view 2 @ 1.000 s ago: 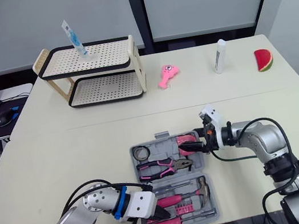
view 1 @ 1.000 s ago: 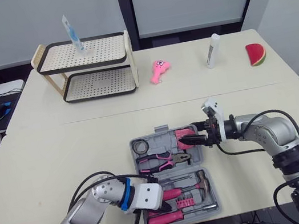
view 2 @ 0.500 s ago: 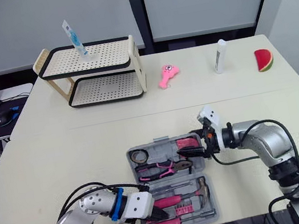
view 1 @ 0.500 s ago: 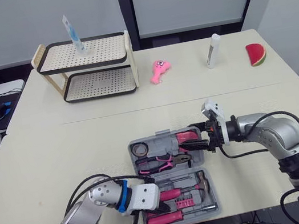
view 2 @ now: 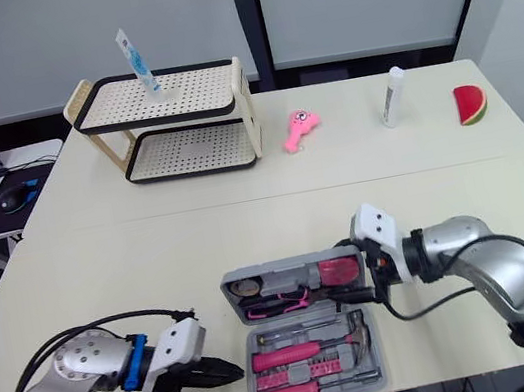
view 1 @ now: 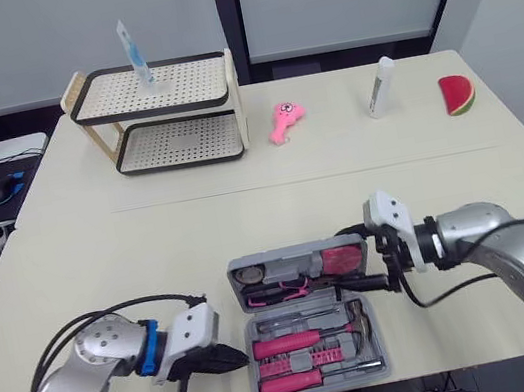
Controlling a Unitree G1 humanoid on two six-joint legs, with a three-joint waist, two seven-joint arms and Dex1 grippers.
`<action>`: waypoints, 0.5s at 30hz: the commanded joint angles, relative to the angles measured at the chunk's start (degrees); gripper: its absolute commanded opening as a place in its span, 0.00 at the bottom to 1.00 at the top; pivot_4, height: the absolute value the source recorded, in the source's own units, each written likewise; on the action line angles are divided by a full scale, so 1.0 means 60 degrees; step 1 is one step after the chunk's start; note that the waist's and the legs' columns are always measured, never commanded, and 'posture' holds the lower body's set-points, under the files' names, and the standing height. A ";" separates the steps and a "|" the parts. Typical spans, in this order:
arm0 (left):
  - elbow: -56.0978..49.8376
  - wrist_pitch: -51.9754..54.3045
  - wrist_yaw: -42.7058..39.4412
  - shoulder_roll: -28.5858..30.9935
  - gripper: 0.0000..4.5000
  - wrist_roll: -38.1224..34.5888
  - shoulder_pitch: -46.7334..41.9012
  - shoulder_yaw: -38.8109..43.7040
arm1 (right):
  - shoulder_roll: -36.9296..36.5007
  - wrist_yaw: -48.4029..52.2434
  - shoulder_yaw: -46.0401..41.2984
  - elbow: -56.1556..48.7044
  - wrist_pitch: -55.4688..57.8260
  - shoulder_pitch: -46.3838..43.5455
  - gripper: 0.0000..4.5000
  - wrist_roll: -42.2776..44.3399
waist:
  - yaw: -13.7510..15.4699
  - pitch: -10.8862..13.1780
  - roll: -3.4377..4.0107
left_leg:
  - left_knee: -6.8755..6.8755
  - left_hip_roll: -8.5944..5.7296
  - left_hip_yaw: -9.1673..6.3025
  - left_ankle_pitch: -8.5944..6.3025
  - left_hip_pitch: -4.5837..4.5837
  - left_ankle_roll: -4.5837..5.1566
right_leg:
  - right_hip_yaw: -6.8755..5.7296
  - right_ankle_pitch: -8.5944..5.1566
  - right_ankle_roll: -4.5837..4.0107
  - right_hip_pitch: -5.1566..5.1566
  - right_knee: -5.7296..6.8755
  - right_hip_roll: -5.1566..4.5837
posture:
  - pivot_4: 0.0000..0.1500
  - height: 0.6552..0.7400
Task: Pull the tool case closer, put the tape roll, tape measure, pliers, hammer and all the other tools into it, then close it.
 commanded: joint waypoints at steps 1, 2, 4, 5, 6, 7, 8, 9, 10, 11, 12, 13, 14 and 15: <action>0.0596 -0.0236 -0.0158 0.0298 0.00 -0.0003 0.0318 0.0566 | -0.0792 0.0104 -0.0311 -0.1428 -0.0313 0.0664 0.99 -0.0066 | 0.0028 0.0000 -0.0001 | 0.0001 0.0001 0.0000 0.0000 0.0002 0.0000 | -0.0001 0.0000 -0.0001 0.0001 0.0001 0.0003 | 1.00 0.94; 0.0828 -0.0272 -0.0144 0.0333 0.00 0.0054 0.0383 0.0672 | -0.1110 0.0193 -0.0416 -0.1770 -0.0405 0.0935 0.99 -0.0094 | 0.0066 0.0000 0.0000 | 0.0002 0.0001 0.0001 0.0000 0.0003 0.0000 | 0.0001 0.0000 -0.0001 0.0000 0.0003 0.0003 | 1.00 0.94; 0.1306 -0.0589 -0.0140 0.0382 0.00 0.0231 0.0499 0.0823 | -0.1923 0.0395 -0.0736 -0.2399 -0.0262 0.1501 0.99 -0.0012 | 0.0130 0.0000 0.0000 | 0.0010 0.0000 0.0002 0.0000 0.0002 0.0000 | 0.0001 0.0000 -0.0001 0.0001 0.0010 0.0001 | 1.00 0.94; 0.1559 -0.0748 -0.0121 0.0390 0.00 0.0314 0.0560 0.0891 | -0.2355 0.0574 -0.1043 -0.2658 -0.0365 0.1895 0.99 0.0025 | 0.0152 -0.0004 -0.0006 | 0.0015 0.0000 0.0003 0.0000 0.0003 0.0000 | 0.0001 0.0000 -0.0001 0.0002 0.0012 0.0001 | 1.00 0.94; 0.1747 -0.0879 -0.0098 0.0374 0.00 0.0381 0.0604 0.0945 | -0.2707 0.0691 -0.1297 -0.2821 -0.0443 0.2210 0.99 0.0044 | 0.0179 -0.0006 -0.0010 | 0.0019 0.0000 0.0002 0.0000 0.0005 0.0000 | -0.0001 0.0000 -0.0001 0.0005 0.0012 0.0002 | 1.00 0.94; 0.1963 -0.0996 -0.0058 0.0334 0.00 0.0444 0.0629 0.0993 | -0.3096 0.0848 -0.1581 -0.2932 -0.0534 0.2562 0.99 -0.0011 | 0.0192 -0.0006 -0.0012 | 0.0026 0.0000 0.0001 0.0000 0.0005 0.0000 | -0.0002 0.0000 -0.0001 0.0010 0.0014 0.0002 | 1.00 0.94; 0.2173 -0.1123 -0.0011 0.0283 0.00 0.0516 0.0639 0.1020 | -0.3460 0.1057 -0.1889 -0.2971 -0.0664 0.2912 0.99 -0.0085 | 0.0208 -0.0006 -0.0013 | 0.0036 0.0000 0.0002 0.0000 0.0005 0.0000 | -0.0003 0.0000 -0.0001 0.0017 0.0018 0.0002 | 1.00 0.94; 0.2327 -0.1241 0.0028 0.0234 0.00 0.0573 0.0638 0.1034 | -0.3728 0.1214 -0.2141 -0.2970 -0.0744 0.3181 0.99 -0.0112 | 0.0218 -0.0005 -0.0013 | 0.0054 0.0000 0.0000 0.0000 0.0004 0.0000 | -0.0005 0.0000 -0.0001 0.0025 0.0020 0.0002 | 1.00 0.94; 0.2472 -0.1352 0.0068 0.0186 0.00 0.0626 0.0629 0.1038 | -0.3961 0.1371 -0.2397 -0.2945 -0.0817 0.3435 0.99 -0.0100 | 0.0231 -0.0005 -0.0014 | 0.0067 0.0000 0.0001 -0.0001 0.0007 0.0000 | -0.0004 -0.0001 0.0000 0.0035 0.0022 0.0002 | 1.00 0.94; 0.2588 -0.1449 0.0099 0.0136 0.00 0.0668 0.0609 0.1027 | -0.4128 0.1498 -0.2615 -0.2876 -0.0944 0.3645 0.99 -0.0097 | 0.0229 -0.0003 -0.0018 | 0.0079 0.0001 0.0002 -0.0001 0.0012 0.0000 | -0.0003 -0.0002 0.0001 0.0043 0.0016 0.0002 | 1.00 0.94; 0.2697 -0.1606 0.0169 0.0049 0.00 0.0736 0.0581 0.1000 | -0.4186 0.1502 -0.2712 -0.2695 -0.1153 0.3730 0.99 -0.0199 | 0.0226 -0.0001 -0.0022 | 0.0098 0.0004 0.0005 -0.0001 0.0010 0.0000 | 0.0000 -0.0002 0.0004 0.0048 0.0013 0.0004 | 1.00 0.94; 0.2760 -0.1709 0.0215 -0.0015 0.00 0.0787 0.0559 0.0982 | -0.4210 0.1510 -0.2790 -0.2558 -0.1326 0.3794 0.99 -0.0281 | 0.0226 -0.0001 -0.0023 | 0.0109 0.0005 0.0008 -0.0002 0.0012 0.0000 | 0.0003 -0.0001 0.0008 0.0049 0.0013 0.0005 | 1.00 0.94; 0.2765 -0.1748 0.0296 -0.0118 0.00 0.0838 0.0524 0.0939 | -0.4226 0.1363 -0.2616 -0.2296 -0.1515 0.3745 0.99 -0.0598 | 0.0226 0.0000 -0.0026 | 0.0112 0.0006 0.0010 -0.0001 0.0013 -0.0001 | 0.0006 0.0004 0.0020 0.0053 0.0005 0.0004 | 1.00 0.94; 0.2743 -0.1769 0.0392 -0.0227 0.00 0.0890 0.0493 0.0902 | -0.4207 0.1327 -0.2433 -0.2063 -0.1863 0.3735 0.99 -0.0898 | 0.0226 -0.0001 -0.0031 | 0.0119 0.0006 0.0013 -0.0001 0.0012 -0.0001 | 0.0011 0.0012 0.0026 0.0055 0.0004 0.0004 | 1.00 0.94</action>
